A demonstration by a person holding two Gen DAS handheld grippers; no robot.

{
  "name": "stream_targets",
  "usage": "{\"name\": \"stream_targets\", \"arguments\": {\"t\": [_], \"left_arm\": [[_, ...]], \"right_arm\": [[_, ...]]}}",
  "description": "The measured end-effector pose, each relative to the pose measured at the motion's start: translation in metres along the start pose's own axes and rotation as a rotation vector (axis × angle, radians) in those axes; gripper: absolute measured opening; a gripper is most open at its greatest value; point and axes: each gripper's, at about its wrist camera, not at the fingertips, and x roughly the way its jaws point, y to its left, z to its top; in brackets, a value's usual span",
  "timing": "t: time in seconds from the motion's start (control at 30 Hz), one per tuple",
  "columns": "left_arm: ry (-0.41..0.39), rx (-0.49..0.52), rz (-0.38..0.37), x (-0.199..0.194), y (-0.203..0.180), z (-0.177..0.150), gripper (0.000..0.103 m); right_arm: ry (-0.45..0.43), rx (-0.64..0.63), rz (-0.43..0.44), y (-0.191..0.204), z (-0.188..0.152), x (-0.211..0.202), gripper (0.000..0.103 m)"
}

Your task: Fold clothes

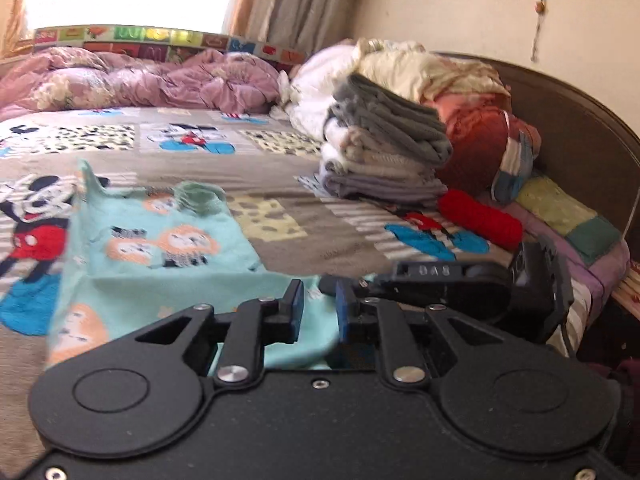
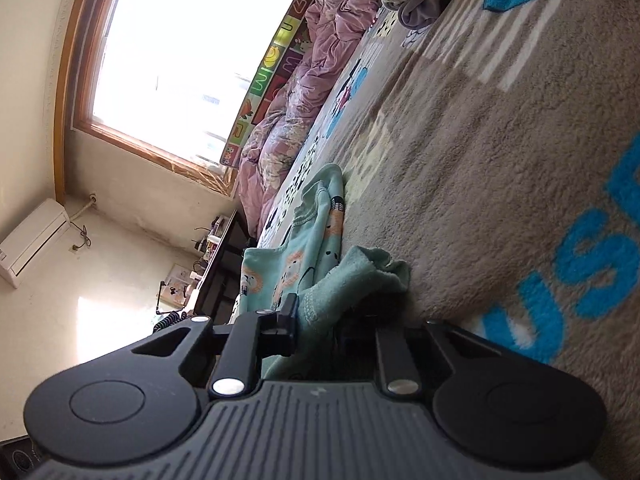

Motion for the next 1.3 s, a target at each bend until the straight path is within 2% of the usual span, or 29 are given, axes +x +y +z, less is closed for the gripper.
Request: {"name": "stream_targets", "arguments": {"t": [0.03,0.13,0.23,0.33,0.43,0.53,0.93,1.17,1.3], "left_arm": [[-0.043,-0.045,0.039,-0.018,0.014,0.007,0.014],[-0.129,-0.229,0.131,-0.059,0.065,0.012,0.014],[-0.129,-0.317,0.198,-0.077,0.086,-0.002,0.014],[-0.104,-0.364,0.218,-0.081,0.092,-0.018,0.014],[-0.069,-0.357,0.242,-0.076,0.091,-0.025,0.014],[-0.057,-0.347,0.233,-0.072,0.088,-0.026,0.014],[0.024,-0.218,0.237,-0.044,0.071,-0.032,0.014],[0.115,-0.175,0.209,-0.031,0.064,-0.042,0.014],[0.05,-0.187,0.248,-0.047,0.068,-0.031,0.014]], "right_arm": [[-0.001,-0.003,0.003,0.001,0.0,-0.001,0.013],[-0.014,-0.026,0.022,0.007,0.001,-0.005,0.012],[-0.036,-0.048,0.051,0.014,0.007,-0.012,0.012],[-0.058,-0.06,0.081,0.018,0.013,-0.018,0.011],[-0.08,-0.059,0.102,0.02,0.02,-0.022,0.011],[-0.105,-0.047,0.113,0.018,0.026,-0.028,0.01],[-0.097,-0.015,0.12,0.014,0.024,-0.043,0.01],[-0.136,-0.012,0.076,0.007,0.033,-0.048,0.01],[-0.136,0.007,0.052,0.001,0.032,-0.044,0.01]]}}
